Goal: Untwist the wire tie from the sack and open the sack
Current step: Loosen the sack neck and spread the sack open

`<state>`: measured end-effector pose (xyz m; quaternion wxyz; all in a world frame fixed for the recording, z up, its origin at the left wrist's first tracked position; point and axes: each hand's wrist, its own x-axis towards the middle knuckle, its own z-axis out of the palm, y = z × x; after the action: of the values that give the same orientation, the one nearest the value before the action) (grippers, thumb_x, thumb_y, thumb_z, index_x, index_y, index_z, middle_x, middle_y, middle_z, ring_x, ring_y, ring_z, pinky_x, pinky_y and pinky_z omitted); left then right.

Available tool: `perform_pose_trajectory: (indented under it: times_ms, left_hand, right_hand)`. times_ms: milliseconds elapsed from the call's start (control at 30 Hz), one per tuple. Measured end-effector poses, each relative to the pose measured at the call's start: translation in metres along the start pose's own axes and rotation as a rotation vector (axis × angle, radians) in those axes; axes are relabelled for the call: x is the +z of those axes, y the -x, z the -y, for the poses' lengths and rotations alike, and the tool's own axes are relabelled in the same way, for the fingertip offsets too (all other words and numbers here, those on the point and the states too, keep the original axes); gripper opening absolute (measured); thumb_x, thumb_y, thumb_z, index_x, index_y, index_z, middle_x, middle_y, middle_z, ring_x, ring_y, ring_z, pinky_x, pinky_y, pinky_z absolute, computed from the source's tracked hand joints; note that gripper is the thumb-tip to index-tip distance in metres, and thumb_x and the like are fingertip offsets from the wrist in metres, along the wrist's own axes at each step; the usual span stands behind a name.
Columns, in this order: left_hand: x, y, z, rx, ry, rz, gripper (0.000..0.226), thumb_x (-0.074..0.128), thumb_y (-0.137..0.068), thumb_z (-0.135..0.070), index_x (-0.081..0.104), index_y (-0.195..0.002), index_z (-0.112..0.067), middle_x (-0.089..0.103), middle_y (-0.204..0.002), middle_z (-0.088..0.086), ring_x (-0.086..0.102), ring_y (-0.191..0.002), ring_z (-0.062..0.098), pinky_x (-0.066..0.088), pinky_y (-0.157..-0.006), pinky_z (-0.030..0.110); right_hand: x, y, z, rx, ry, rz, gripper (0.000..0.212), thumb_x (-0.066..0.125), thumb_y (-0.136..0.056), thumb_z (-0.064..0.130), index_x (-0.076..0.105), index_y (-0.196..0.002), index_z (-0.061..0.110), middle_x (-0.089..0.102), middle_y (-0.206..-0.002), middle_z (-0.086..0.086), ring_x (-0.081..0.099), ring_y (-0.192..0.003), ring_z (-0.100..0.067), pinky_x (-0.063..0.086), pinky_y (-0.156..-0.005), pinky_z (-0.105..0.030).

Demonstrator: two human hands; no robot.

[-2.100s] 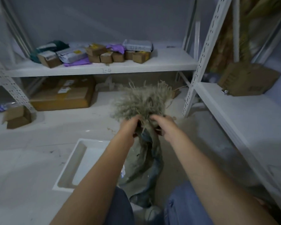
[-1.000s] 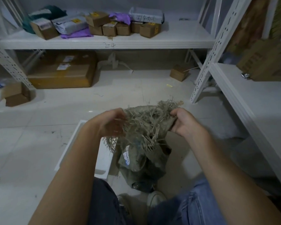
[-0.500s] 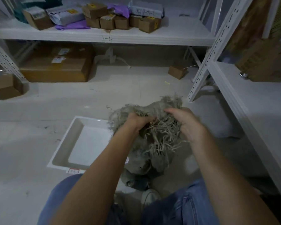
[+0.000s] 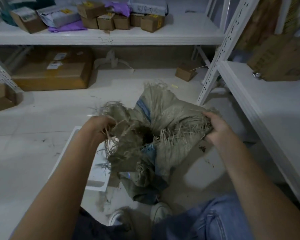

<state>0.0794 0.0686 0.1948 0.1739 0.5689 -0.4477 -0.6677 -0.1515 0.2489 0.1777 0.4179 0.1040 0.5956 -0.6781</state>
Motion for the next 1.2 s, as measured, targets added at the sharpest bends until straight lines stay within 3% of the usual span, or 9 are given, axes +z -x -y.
perform_pose_trajectory:
  times_ms: [133, 200, 333, 400, 567, 667, 867, 1067, 1200]
  left_hand:
    - [-0.017, -0.014, 0.001, -0.083, 0.035, 0.025, 0.027, 0.041, -0.093, -0.002, 0.047, -0.067, -0.001, 0.052, -0.042, 0.008, 0.047, -0.018, 0.006, 0.038, -0.026, 0.015]
    - [-0.02, -0.013, -0.002, -0.049, -0.115, -0.043, 0.017, 0.043, -0.093, -0.006, 0.059, -0.093, -0.002, 0.046, -0.063, 0.003, 0.055, -0.028, 0.007, 0.045, -0.035, 0.018]
    - [-0.021, -0.012, -0.001, 0.125, -0.684, -0.349, 0.054, 0.052, -0.09, -0.008, 0.033, -0.139, 0.005, 0.055, -0.112, 0.022, 0.054, -0.115, 0.041, 0.046, -0.095, 0.043]
    - [-0.009, -0.003, 0.002, 0.388, -1.04, -0.541, 0.061, 0.06, -0.084, -0.013, 0.032, -0.137, 0.001, 0.041, -0.135, 0.026, 0.045, -0.122, 0.045, 0.039, -0.1, 0.049]
    - [0.073, 0.002, 0.027, 0.959, -1.448, -0.097, 0.068, 0.063, -0.079, -0.041, 0.038, -0.136, -0.012, 0.042, -0.14, 0.016, 0.039, -0.13, 0.033, 0.03, -0.108, 0.044]
    - [0.108, -0.029, 0.051, 0.796, -1.748, 0.08, 0.097, 0.065, -0.074, -0.054, 0.02, -0.144, -0.005, 0.028, -0.15, 0.021, 0.022, -0.142, 0.039, 0.021, -0.114, 0.054]
    - [0.122, -0.08, 0.087, 0.469, -1.494, -0.093, 0.104, 0.059, -0.085, -0.041, -0.016, -0.148, -0.008, 0.02, -0.152, 0.027, 0.037, -0.13, 0.048, 0.036, -0.105, 0.055]
    - [0.097, -0.096, 0.075, 0.456, -1.455, -0.055, 0.043, 0.05, -0.091, -0.016, 0.043, -0.132, -0.006, 0.057, -0.129, 0.017, 0.056, -0.118, 0.035, 0.041, -0.1, 0.042]
    - [0.086, -0.089, 0.072, 0.479, -1.433, -0.039, 0.031, 0.048, -0.089, -0.012, 0.055, -0.118, -0.005, 0.061, -0.122, 0.018, 0.059, -0.113, 0.035, 0.046, -0.091, 0.039]
  right_hand:
    - [-0.012, -0.003, -0.001, 0.004, -0.028, 0.012, 0.033, 0.034, -0.097, 0.017, 0.061, -0.088, 0.002, 0.072, -0.068, -0.017, 0.07, -0.061, -0.028, 0.051, -0.082, -0.044]
    - [-0.019, -0.003, 0.0, 0.021, 0.0, 0.011, 0.027, 0.039, -0.09, 0.014, 0.062, -0.087, 0.001, 0.073, -0.064, -0.018, 0.069, -0.063, -0.031, 0.055, -0.067, -0.042]
    - [-0.031, -0.006, 0.004, 0.022, 0.006, 0.057, 0.032, 0.046, -0.078, 0.013, 0.074, -0.071, 0.0, 0.074, -0.066, -0.019, 0.072, -0.056, -0.031, 0.055, -0.039, -0.037]
    - [-0.029, -0.009, 0.003, 0.006, 0.012, 0.088, 0.04, 0.044, -0.087, 0.015, 0.076, -0.064, 0.005, 0.074, -0.064, -0.015, 0.071, -0.052, -0.027, 0.054, -0.036, -0.037]
    - [-0.014, -0.004, -0.003, 0.048, 0.1, 0.115, 0.032, 0.04, -0.097, 0.022, 0.064, -0.079, 0.01, 0.072, -0.055, -0.009, 0.07, -0.046, -0.019, 0.054, -0.036, -0.03]
    - [-0.013, -0.005, -0.002, 0.041, 0.146, 0.108, 0.035, 0.043, -0.096, 0.02, 0.065, -0.072, 0.009, 0.071, -0.052, -0.008, 0.069, -0.044, -0.018, 0.054, -0.036, -0.028]
    - [-0.022, -0.007, -0.001, 0.051, 0.169, 0.08, 0.038, 0.044, -0.092, 0.016, 0.069, -0.065, 0.007, 0.07, -0.053, -0.009, 0.068, -0.044, -0.019, 0.056, -0.04, -0.03]
    - [-0.021, -0.022, -0.002, -0.01, 0.403, -0.134, 0.017, 0.055, -0.082, 0.025, 0.066, -0.082, 0.013, 0.073, -0.068, -0.007, 0.069, -0.054, -0.018, 0.059, -0.052, -0.028]
    - [-0.022, -0.019, -0.001, -0.218, 1.084, -0.42, 0.065, 0.052, -0.079, 0.047, 0.05, -0.132, 0.009, 0.051, -0.138, -0.016, 0.052, -0.122, -0.033, 0.043, -0.104, -0.042]
